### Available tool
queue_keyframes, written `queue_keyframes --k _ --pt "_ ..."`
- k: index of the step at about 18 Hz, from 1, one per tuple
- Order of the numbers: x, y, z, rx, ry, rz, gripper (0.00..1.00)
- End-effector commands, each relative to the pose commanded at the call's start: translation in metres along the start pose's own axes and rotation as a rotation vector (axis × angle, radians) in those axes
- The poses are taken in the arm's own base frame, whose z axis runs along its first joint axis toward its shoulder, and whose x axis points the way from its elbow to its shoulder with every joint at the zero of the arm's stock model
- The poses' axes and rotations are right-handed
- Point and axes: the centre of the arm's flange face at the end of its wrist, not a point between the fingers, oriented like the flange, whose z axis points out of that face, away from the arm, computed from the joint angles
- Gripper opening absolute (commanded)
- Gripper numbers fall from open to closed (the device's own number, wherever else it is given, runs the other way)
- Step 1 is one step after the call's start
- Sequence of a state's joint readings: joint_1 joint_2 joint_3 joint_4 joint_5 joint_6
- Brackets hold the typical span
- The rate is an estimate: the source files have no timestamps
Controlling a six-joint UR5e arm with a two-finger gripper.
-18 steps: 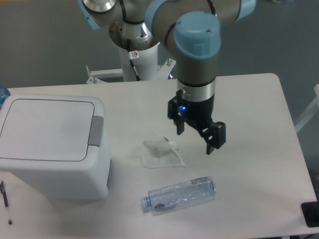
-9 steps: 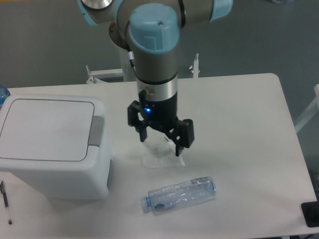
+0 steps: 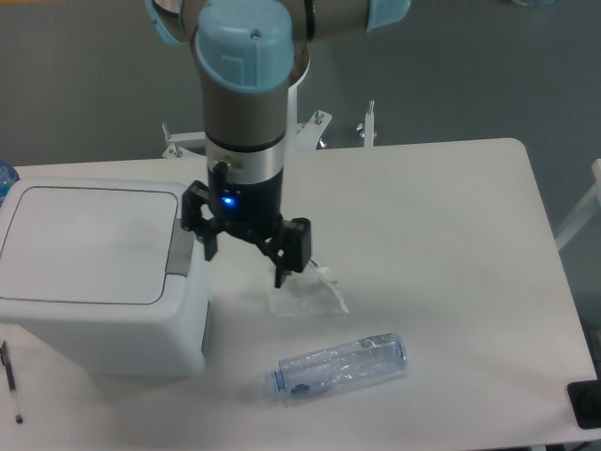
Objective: Open the trash can
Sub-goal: 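Move the gripper toward the trash can and lower it onto the grey button, then press down on the grey button so the white lid flips open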
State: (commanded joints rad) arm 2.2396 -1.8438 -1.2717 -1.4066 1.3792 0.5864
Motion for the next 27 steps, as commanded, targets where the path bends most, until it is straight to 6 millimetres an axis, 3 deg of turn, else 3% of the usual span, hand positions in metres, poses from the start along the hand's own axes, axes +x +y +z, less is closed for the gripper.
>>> queue_keyframes --k 20,27 --pt "-0.003 -0.001 0.010 -0.011 0.003 -0.050 1.00" --pt "-0.002 -0.003 -0.001 0.010 -0.001 -0.048 1.00"
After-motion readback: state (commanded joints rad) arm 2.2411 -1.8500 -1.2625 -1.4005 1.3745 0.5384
